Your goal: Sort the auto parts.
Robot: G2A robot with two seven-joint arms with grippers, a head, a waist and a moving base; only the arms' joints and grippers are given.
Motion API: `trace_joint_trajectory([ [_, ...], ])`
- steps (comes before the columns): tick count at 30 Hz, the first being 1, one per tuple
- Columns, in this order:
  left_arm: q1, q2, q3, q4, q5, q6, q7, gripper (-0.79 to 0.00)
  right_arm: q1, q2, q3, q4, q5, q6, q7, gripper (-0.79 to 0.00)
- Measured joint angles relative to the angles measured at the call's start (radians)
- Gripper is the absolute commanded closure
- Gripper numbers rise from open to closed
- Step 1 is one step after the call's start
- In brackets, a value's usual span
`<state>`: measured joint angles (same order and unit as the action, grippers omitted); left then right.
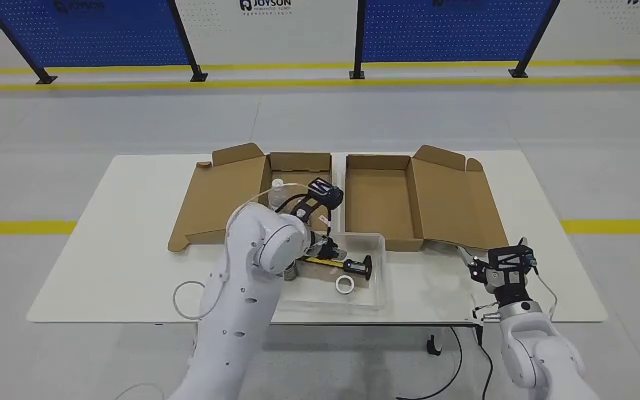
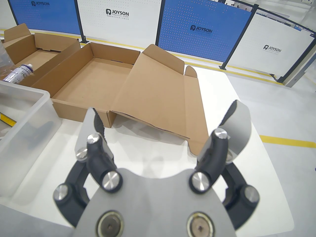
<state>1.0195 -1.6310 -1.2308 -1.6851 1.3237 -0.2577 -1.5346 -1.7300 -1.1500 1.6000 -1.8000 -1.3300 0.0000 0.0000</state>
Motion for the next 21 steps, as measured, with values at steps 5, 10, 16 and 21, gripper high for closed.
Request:
trace_joint_trajectory([
  [5, -0.035, 0.030, 0.070, 0.063, 0.117, -0.072, 0.043, -0.785, 0.000, 0.000, 0.000, 0.000, 0.000, 0.000, 0.000, -0.785],
  [10, -0.087, 0.082, 0.130, 0.120, 0.122, -0.124, 0.096, -0.785, 0.000, 0.000, 0.000, 0.000, 0.000, 0.000, 0.000, -0.785],
  [16, -0.176, 0.160, 0.205, 0.198, 0.046, -0.118, 0.090, -0.785, 0.000, 0.000, 0.000, 0.000, 0.000, 0.000, 0.000, -0.785],
  [21, -0.218, 0.230, 0.261, 0.172, -0.098, -0.088, 0.060, -0.785, 0.000, 0.000, 0.000, 0.000, 0.000, 0.000, 0.000, -0.785],
])
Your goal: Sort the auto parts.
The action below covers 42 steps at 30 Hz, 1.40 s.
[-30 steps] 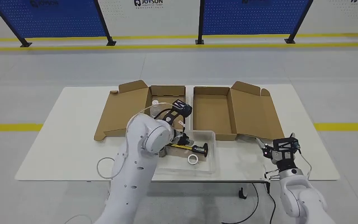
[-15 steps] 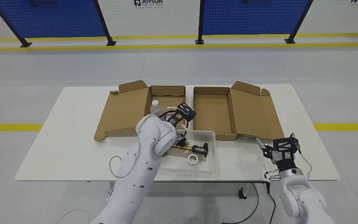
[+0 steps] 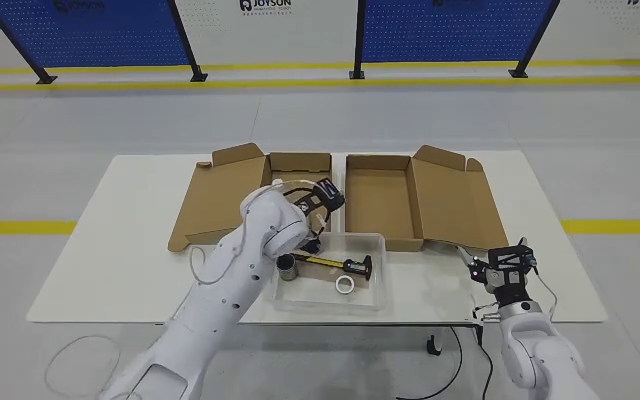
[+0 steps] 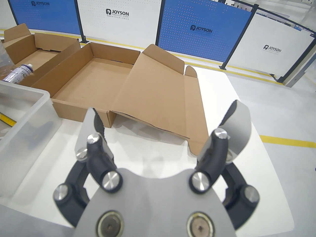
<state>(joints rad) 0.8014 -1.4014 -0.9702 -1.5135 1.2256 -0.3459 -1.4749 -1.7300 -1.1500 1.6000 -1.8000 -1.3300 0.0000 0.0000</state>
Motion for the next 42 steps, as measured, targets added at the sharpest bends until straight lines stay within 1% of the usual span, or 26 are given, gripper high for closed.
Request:
trace_joint_trajectory([
  [4, -0.016, 0.066, 0.044, -0.037, -0.109, 0.029, -0.029, -0.785, 0.000, 0.000, 0.000, 0.000, 0.000, 0.000, 0.000, -0.785],
  [7, -0.023, 0.111, 0.076, -0.057, -0.128, 0.053, -0.053, -0.785, 0.000, 0.000, 0.000, 0.000, 0.000, 0.000, 0.000, -0.785],
  [10, -0.028, 0.150, 0.116, -0.074, -0.158, 0.058, -0.058, -0.785, 0.000, 0.000, 0.000, 0.000, 0.000, 0.000, 0.000, -0.785],
  [14, -0.041, 0.191, 0.152, -0.078, -0.169, 0.061, -0.061, -0.785, 0.000, 0.000, 0.000, 0.000, 0.000, 0.000, 0.000, -0.785],
  [16, -0.049, 0.207, 0.164, -0.077, -0.178, 0.060, -0.060, -0.785, 0.000, 0.000, 0.000, 0.000, 0.000, 0.000, 0.000, -0.785],
  [19, -0.063, 0.222, 0.177, -0.071, -0.175, 0.059, -0.058, -0.785, 0.000, 0.000, 0.000, 0.000, 0.000, 0.000, 0.000, -0.785],
  [22, -0.074, 0.229, 0.193, -0.056, -0.179, 0.053, -0.052, -0.785, 0.000, 0.000, 0.000, 0.000, 0.000, 0.000, 0.000, -0.785],
  [26, -0.091, 0.228, 0.213, -0.032, -0.173, 0.044, -0.042, -0.785, 0.000, 0.000, 0.000, 0.000, 0.000, 0.000, 0.000, -0.785],
  [35, -0.117, 0.206, 0.261, 0.030, -0.117, 0.059, 0.021, -0.785, 0.000, 0.000, 0.000, 0.000, 0.000, 0.000, 0.000, -0.785],
  [42, -0.119, 0.193, 0.286, 0.085, -0.075, 0.074, 0.037, -0.785, 0.000, 0.000, 0.000, 0.000, 0.000, 0.000, 0.000, -0.785],
])
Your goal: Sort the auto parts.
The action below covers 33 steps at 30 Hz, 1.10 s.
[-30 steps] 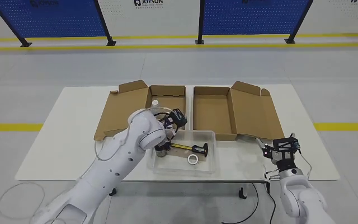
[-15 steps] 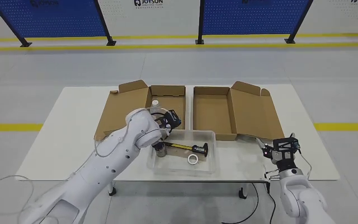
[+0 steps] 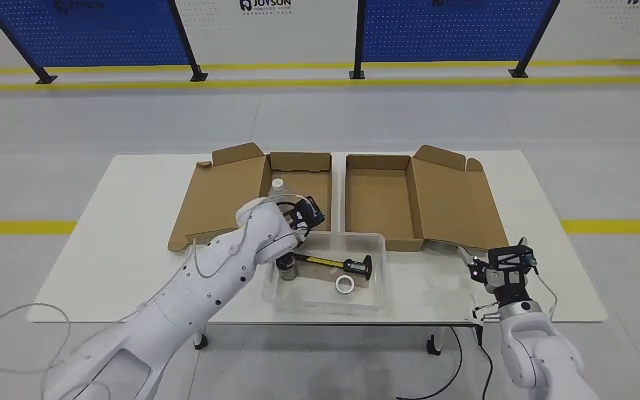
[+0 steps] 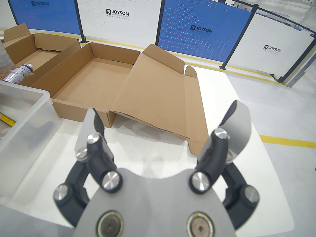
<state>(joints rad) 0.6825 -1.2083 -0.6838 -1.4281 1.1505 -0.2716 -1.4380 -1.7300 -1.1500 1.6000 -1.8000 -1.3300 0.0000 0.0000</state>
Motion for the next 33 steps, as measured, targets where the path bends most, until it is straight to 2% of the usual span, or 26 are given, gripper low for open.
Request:
trace_joint_trajectory([
  [33, -0.034, -0.065, 0.055, 0.168, 0.059, -0.018, 0.037, -0.785, 0.000, 0.000, 0.000, 0.000, 0.000, 0.000, 0.000, -0.785],
])
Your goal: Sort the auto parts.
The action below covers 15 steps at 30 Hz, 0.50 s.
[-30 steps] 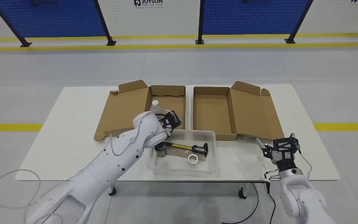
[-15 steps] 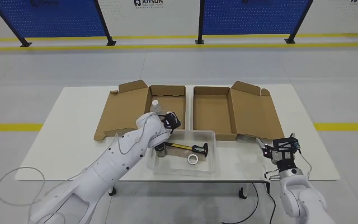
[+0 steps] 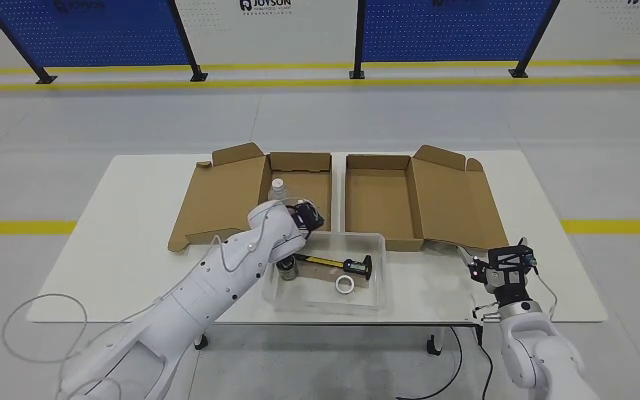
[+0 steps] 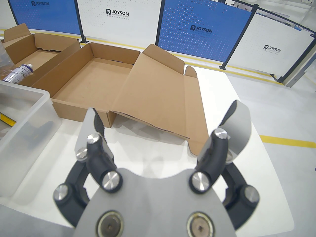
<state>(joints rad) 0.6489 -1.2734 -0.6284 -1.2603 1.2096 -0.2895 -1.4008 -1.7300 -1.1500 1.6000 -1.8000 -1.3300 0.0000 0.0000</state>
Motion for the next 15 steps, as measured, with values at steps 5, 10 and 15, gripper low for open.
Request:
trace_joint_trajectory([
  [5, -0.002, -0.009, -0.001, 0.016, -0.009, -0.003, 0.010, -0.785, 0.000, 0.000, 0.000, 0.000, 0.000, 0.000, 0.000, -0.785],
  [10, 0.001, -0.016, -0.003, 0.021, -0.020, -0.003, 0.008, -0.785, 0.000, 0.000, 0.000, 0.000, 0.000, 0.000, 0.000, -0.785],
  [15, 0.007, -0.020, -0.010, 0.014, -0.042, -0.015, 0.004, -0.785, 0.000, 0.000, 0.000, 0.000, 0.000, 0.000, 0.000, -0.785],
])
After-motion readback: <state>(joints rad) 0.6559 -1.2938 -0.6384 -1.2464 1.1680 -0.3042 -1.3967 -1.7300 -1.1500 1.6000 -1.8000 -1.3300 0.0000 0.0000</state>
